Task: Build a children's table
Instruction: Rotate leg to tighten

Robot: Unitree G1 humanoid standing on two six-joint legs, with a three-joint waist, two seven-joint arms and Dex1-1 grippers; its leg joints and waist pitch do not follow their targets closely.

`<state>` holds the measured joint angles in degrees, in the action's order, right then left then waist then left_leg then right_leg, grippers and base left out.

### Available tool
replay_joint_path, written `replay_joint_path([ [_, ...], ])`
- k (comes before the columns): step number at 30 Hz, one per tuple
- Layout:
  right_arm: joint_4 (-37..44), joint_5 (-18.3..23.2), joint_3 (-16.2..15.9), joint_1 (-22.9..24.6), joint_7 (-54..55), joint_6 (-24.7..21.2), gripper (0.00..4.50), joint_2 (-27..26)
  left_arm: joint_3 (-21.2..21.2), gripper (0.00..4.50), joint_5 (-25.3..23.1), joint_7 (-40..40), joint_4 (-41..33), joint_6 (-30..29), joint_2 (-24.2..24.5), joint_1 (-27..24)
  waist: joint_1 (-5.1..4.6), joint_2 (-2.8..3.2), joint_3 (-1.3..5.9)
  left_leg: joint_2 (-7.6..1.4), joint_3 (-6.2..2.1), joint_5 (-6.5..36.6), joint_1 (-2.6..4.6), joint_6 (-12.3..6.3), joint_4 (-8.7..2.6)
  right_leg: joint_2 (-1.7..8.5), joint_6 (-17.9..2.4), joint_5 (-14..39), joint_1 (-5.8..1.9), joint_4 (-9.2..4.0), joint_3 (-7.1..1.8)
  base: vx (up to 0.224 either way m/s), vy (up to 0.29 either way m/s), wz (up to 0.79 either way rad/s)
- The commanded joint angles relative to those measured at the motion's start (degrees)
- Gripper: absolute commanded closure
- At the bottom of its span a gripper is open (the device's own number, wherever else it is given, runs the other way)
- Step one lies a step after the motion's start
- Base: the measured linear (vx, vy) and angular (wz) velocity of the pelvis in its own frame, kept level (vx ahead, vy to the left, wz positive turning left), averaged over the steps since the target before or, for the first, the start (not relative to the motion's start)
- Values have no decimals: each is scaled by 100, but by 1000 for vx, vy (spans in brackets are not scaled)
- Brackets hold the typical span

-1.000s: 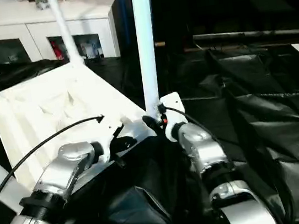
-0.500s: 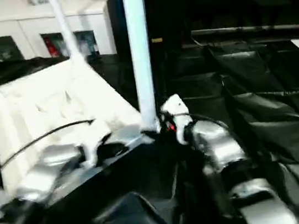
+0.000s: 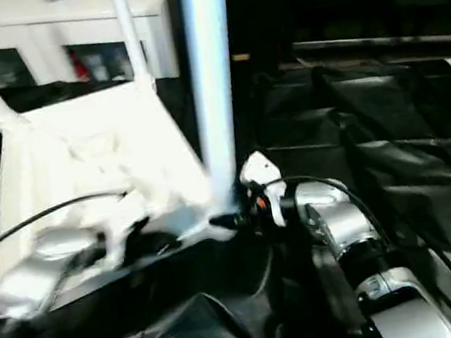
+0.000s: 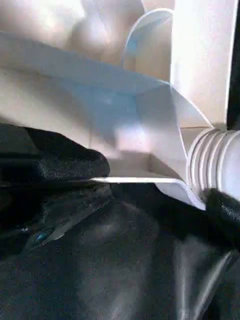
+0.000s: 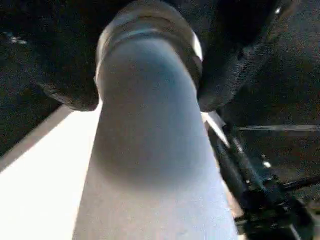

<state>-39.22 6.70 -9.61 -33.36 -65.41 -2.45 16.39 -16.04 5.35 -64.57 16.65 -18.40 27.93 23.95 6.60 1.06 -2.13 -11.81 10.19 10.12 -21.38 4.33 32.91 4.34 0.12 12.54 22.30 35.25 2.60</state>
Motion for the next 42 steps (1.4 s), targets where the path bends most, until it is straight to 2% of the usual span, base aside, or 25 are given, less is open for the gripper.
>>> replay_joint_path([
  [1,39,54,-21,-11,-32,-54,149,40,-210,450,0,-204,-4,-126,44,-184,7,-22,308,-144,-9,942,85,-207,-357,326,-1422,188,-234,-331,-186,0,0,0],
  [5,41,57,-15,-10,-127,-67,179,48,-200,450,15,-228,-63,-153,86,-212,5,-25,324,-133,-7,794,79,-243,-337,314,-1454,-52,-244,-303,-182,0,0,0],
  [8,84,91,-11,24,-203,-129,184,42,-177,450,28,-220,-101,-193,105,-224,10,-26,333,-128,-2,681,76,-297,-321,306,-1489,-238,-246,-287,-178,0,0,0],
  [13,138,107,56,191,235,-271,186,-180,-75,450,-52,249,53,-316,-133,-151,-4,-32,324,-132,2,723,79,-298,-327,316,-1479,-129,-239,-298,-185,0,0,0],
  [16,-24,17,157,180,811,-295,186,-363,-3,450,-128,647,222,-361,-330,-63,-21,-32,274,-136,-11,1121,102,-141,-384,336,-1385,551,-225,-375,-192,0,0,0],
  [17,-214,-60,291,141,1519,-338,187,-583,59,450,-214,1097,411,-404,-577,60,-47,-45,243,-131,-19,1455,128,14,-424,347,-1236,1204,-208,-440,-213,0,0,0],
  [19,-463,-133,502,73,2517,-436,187,-895,148,450,-301,1701,678,-497,-940,241,-66,-41,225,-130,-43,1670,156,189,-455,378,-1089,1771,-183,-495,-223,-28,-2,-2],
  [20,-679,-83,773,-35,3409,-597,187,-1168,195,450,-354,2125,926,-582,-1264,414,-93,-42,221,-112,-62,1743,150,269,-474,378,-962,2062,-188,-520,-216,-55,-4,-4],
  [22,-868,-31,946,-149,4043,-656,187,-1410,215,450,-405,2514,1183,-641,-1600,588,-111,-43,219,-110,-75,1950,185,312,-474,387,-832,2388,-150,-573,-213,-30,-1,-3],
  [23,-948,-8,1006,-215,4279,-647,187,-1516,197,450,-452,2689,1308,-644,-1747,672,-119,-12,222,-108,-93,2004,169,298,-482,390,-781,2425,-154,-580,-209,0,0,0],
  [26,-1053,-54,973,-349,4511,-539,187,-1724,106,450,-563,2937,1586,-637,-2057,841,-114,-50,228,-92,-72,2079,203,231,-464,376,-706,2446,-105,-631,-219,0,0,0],
  [27,-1033,-147,857,-368,4433,-453,187,-1754,55,450,-629,3002,1666,-592,-2111,889,-106,-24,232,-93,-78,2047,186,211,-471,381,-700,2401,-120,-628,-221,0,0,0],
  [28,-1031,-230,793,-385,4416,-388,187,-1787,33,450,-688,3068,1744,-553,-2155,931,-102,-37,234,-98,-77,1969,156,184,-479,369,-678,2279,-128,-623,-219,0,0,0],
  [29,-997,-250,768,-399,4306,-245,187,-1839,-1,450,-734,3054,1798,-511,-2178,966,-94,-24,238,-99,-80,1937,152,181,-482,368,-680,2218,-133,-616,-219,0,0,0],
  [30,-977,-183,826,-418,4224,-189,152,-1890,-20,450,-768,3006,1828,-467,-2170,990,-84,-30,241,-102,-75,1922,152,173,-482,366,-698,2114,-127,-609,-220,0,0,0],
  [31,-977,-183,826,-418,4224,-189,152,-1890,-20,450,-768,3006,1828,-467,-2170,990,-78,-31,244,-103,-77,1903,148,169,-484,366,-713,2048,-137,-598,-219,0,0,0],
  [32,-934,-157,813,-417,4065,-87,117,-1831,-24,450,-776,2919,1800,-429,-2070,975,-67,-37,243,-108,-76,1854,133,147,-489,366,-760,1892,-151,-584,-218,0,0,0],
  [34,-924,-163,775,-420,3946,-17,115,-1765,-15,450,-779,2842,1810,-341,-2000,969,-68,-37,247,-106,-73,1834,124,126,-488,367,-787,1847,-159,-575,-216,0,0,0],
  [35,-873,-121,769,-401,3797,-35,96,-1724,-9,450,-763,2763,1777,-342,-1950,948,-65,-37,249,-105,-70,1816,127,115,-487,367,-791,1834,-157,-576,-217,0,0,0],
  [36,-781,-55,765,-370,3568,-72,82,-1659,2,450,-749,2670,1727,-339,-1878,919,-60,-55,254,-104,-68,1738,115,84,-484,372,-809,1767,-176,-565,-218,0,0,0],
  [39,-584,-38,691,-290,3029,-151,69,-1434,-8,450,-713,2362,1612,-149,-1690,843,-39,-50,268,-117,-56,1496,97,-15,-467,370,-868,1427,-200,-541,-220,0,0,0],
  [41,-261,-124,362,-110,2039,-32,69,-919,28,450,-581,1940,1293,-166,-1388,646,-25,-35,280,-124,-53,1299,96,-38,-455,367,-981,1104,-221,-501,-206,0,0,0],
  [42,-134,-127,262,-48,1647,4,69,-710,31,450,-533,1751,1156,-163,-1240,561,-11,-52,295,-125,-43,1166,76,-99,-420,356,-1041,787,-246,-463,-202,0,0,0],
])
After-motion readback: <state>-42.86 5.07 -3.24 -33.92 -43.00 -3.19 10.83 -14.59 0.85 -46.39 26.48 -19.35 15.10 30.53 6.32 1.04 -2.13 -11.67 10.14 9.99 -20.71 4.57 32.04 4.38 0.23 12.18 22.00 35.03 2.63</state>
